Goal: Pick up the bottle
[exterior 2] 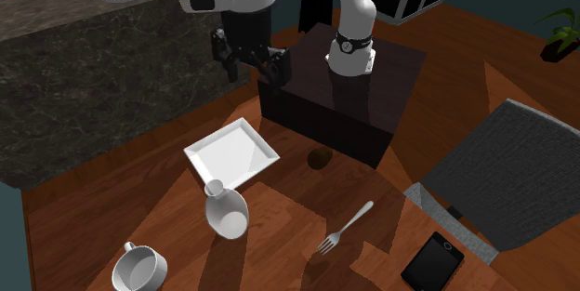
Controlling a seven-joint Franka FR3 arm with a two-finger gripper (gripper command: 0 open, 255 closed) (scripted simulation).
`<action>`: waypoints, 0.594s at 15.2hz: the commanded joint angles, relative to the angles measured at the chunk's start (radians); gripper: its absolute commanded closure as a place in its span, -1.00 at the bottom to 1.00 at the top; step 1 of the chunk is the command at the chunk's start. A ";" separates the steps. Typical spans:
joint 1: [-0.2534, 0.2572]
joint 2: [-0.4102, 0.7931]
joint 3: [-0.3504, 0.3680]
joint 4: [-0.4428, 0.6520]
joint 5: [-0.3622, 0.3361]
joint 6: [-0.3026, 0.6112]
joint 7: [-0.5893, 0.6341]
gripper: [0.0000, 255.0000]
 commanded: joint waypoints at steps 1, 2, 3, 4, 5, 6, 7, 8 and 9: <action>-0.004 0.075 -0.007 0.032 0.011 0.037 -0.014 -1.00; -0.005 0.114 -0.008 0.054 0.017 0.052 -0.019 -1.00; -0.007 0.154 -0.009 0.077 0.024 0.066 -0.024 -1.00; -0.009 0.193 -0.010 0.101 0.031 0.078 -0.029 -1.00; -0.011 0.233 -0.011 0.126 0.038 0.089 -0.035 -1.00; -0.013 0.272 -0.011 0.152 0.045 0.099 -0.040 -1.00; -0.016 0.312 -0.011 0.180 0.052 0.108 -0.045 -1.00; -0.019 0.351 -0.010 0.209 0.059 0.116 -0.050 -1.00; -0.022 0.391 -0.009 0.239 0.066 0.122 -0.055 -1.00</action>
